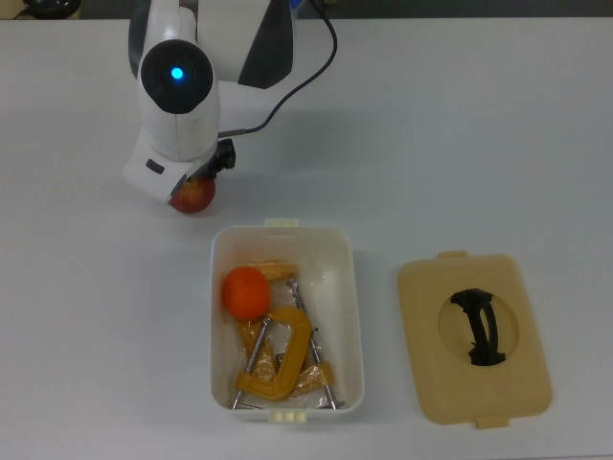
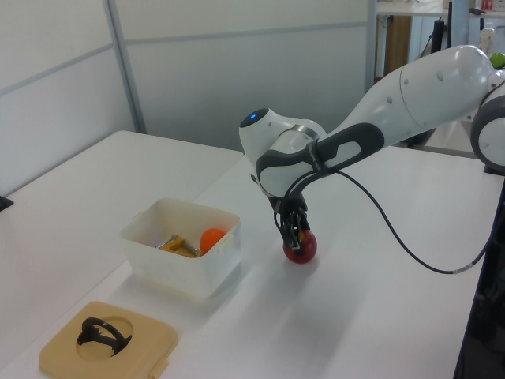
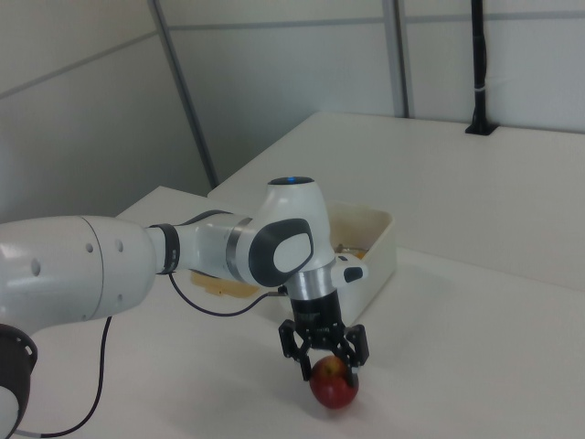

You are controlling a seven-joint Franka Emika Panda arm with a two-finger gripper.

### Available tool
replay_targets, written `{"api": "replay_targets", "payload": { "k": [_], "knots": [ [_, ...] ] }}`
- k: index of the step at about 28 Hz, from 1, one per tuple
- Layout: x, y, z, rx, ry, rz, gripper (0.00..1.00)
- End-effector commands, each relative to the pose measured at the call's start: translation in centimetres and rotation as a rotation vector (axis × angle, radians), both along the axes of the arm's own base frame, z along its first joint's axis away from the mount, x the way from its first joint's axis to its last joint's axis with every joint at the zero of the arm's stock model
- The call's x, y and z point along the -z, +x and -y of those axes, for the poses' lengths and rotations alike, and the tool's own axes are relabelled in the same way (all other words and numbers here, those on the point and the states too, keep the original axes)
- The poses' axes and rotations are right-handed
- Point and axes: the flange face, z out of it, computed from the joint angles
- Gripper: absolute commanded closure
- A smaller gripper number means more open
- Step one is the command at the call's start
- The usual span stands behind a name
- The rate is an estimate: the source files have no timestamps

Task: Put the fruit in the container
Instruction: 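Lift the red apple and carry it over the container, then open the gripper to release the apple into the container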

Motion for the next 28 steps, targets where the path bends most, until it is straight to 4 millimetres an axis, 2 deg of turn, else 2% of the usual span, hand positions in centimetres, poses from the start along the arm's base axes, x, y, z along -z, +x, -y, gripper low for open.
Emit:
{"api": "replay_targets", "payload": {
  "k": [1,2,3,7,8,11,12,15,17,22,26,27,28],
  "knots": [
    [-6.6,0.0,0.1,-0.004,0.004,0.112,0.69],
    [-7.7,0.1,0.0,-0.002,0.004,0.133,0.68],
    [-9.9,0.6,-0.4,0.007,0.011,0.178,0.68],
    [-13.1,1.8,-1.5,0.064,0.043,0.259,0.68],
    [-14.0,2.1,-2.3,0.091,0.047,0.291,0.68],
    [-14.4,2.5,-3.2,0.135,0.046,0.321,0.67],
    [-15.4,3.2,-4.3,0.156,0.061,0.389,0.67],
    [-16.4,4.3,-5.8,0.220,0.093,0.520,0.66],
    [-16.5,5.3,-7.1,0.299,0.119,0.613,0.65],
    [-15.0,6.6,-9.5,0.407,0.167,0.688,0.64],
    [-13.6,7.3,-10.7,0.468,0.171,0.718,0.38],
    [-13.5,7.3,-10.8,0.477,0.169,0.720,0.25],
    [-13.3,7.3,-10.8,0.487,0.165,0.720,0.07]
  ]
}}
